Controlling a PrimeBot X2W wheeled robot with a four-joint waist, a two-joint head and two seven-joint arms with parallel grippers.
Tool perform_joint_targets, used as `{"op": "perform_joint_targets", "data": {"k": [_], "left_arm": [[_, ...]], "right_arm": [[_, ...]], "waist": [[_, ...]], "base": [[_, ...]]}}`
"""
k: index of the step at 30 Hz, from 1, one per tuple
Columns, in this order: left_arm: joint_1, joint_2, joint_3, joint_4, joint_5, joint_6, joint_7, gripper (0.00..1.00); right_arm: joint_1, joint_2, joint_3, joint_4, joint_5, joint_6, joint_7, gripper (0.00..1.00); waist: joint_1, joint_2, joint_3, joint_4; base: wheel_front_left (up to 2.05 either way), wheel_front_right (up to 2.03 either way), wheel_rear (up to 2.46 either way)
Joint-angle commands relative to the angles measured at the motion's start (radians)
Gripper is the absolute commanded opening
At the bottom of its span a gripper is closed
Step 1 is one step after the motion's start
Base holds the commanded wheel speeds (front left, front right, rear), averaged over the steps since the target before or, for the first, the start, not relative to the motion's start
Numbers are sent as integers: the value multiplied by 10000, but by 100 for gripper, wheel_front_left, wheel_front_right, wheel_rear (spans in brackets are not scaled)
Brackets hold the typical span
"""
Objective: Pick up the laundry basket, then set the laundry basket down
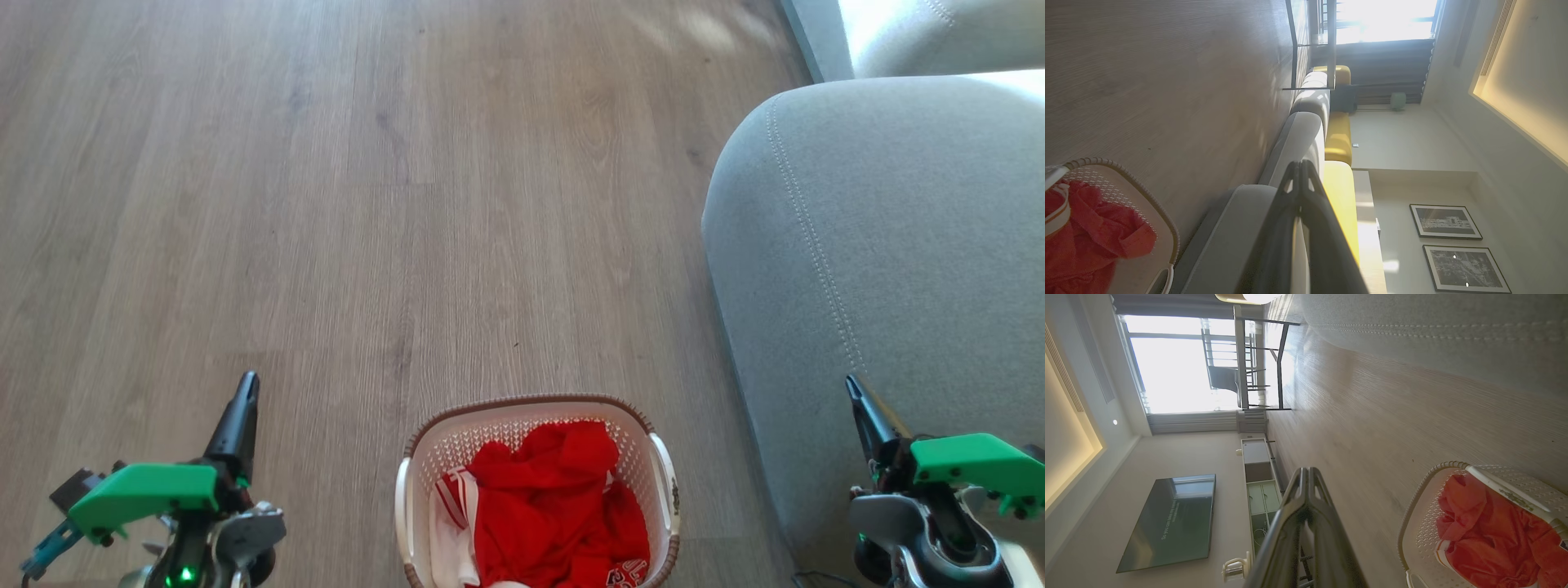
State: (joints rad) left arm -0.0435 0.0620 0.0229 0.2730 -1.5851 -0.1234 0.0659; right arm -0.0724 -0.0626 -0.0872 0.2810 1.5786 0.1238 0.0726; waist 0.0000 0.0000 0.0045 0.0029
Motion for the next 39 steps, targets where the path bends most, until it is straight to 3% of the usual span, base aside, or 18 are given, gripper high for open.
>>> {"op": "perform_joint_targets", "data": {"k": [1, 39], "left_arm": [[-604, 138, 490, -297, -317, -60, 130, 0], [-626, 47, 683, -288, -422, -73, 292, 0]], "right_arm": [[-328, -94, 84, -378, 338, 68, 106, 0], [-337, -13, -80, -373, 455, 69, 256, 0]], "waist": [[0, 0, -6, -13], [0, 0, -13, -29]], "base": [[0, 0, 0], [0, 0, 0]]}}
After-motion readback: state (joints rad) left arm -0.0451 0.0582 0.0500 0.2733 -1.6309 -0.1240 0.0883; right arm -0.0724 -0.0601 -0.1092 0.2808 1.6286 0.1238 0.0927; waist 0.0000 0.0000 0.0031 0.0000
